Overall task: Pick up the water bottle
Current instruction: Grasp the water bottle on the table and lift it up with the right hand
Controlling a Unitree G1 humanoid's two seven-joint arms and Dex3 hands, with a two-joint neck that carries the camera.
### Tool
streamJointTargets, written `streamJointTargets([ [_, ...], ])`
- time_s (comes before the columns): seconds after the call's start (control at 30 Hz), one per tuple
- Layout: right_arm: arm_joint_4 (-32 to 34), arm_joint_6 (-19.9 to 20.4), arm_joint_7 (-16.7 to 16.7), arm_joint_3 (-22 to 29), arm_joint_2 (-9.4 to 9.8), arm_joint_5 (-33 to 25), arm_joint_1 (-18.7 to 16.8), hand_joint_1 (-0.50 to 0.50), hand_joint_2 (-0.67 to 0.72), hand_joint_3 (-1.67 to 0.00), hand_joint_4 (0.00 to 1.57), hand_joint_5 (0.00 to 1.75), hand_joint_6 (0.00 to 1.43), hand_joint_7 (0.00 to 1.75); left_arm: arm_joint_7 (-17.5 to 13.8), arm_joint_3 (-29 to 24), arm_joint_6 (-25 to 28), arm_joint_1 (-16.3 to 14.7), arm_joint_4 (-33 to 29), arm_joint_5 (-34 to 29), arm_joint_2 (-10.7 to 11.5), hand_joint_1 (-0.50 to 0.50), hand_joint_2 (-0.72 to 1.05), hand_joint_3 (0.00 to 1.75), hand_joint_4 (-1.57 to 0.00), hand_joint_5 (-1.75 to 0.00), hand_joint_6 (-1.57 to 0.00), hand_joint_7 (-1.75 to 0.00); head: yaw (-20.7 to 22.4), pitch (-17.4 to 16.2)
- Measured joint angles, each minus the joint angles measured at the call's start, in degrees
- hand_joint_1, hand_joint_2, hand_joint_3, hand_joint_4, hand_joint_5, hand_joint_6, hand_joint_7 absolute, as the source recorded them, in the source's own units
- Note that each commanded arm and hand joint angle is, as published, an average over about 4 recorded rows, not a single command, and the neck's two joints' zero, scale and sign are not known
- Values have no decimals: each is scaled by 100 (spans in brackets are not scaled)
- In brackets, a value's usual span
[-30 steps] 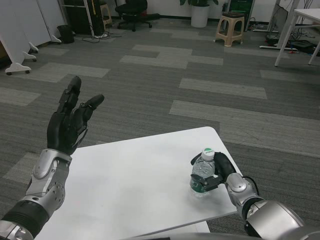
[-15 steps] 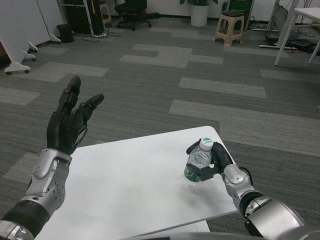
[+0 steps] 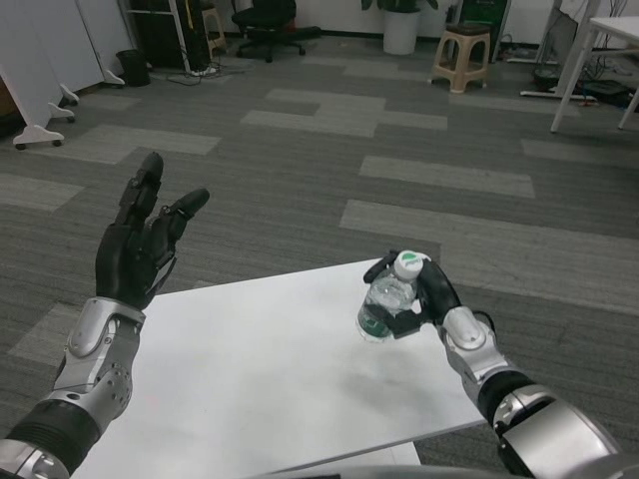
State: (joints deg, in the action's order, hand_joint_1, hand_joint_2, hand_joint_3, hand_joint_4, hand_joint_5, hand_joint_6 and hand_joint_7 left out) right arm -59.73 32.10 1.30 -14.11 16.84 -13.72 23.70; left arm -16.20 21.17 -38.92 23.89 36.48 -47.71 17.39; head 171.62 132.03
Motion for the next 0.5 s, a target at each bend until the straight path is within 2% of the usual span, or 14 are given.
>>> streamJointTargets([
  [0.13, 387, -1, 10, -1, 56, -1, 6, -42, -60, -159, 151, 165, 128, 161, 0, 0, 0, 30, 60, -1, -1, -50, 103, 35, 0, -82, 0, 0, 4, -29],
  [0.5, 1003, -8, 11, -161, 55, -1, 35, -42, -60, -159, 151, 165, 128, 161, 0, -1, 1, 72, 153, -10, 5, -50, 100, 35, 0, -82, 0, 0, 48, -31],
])
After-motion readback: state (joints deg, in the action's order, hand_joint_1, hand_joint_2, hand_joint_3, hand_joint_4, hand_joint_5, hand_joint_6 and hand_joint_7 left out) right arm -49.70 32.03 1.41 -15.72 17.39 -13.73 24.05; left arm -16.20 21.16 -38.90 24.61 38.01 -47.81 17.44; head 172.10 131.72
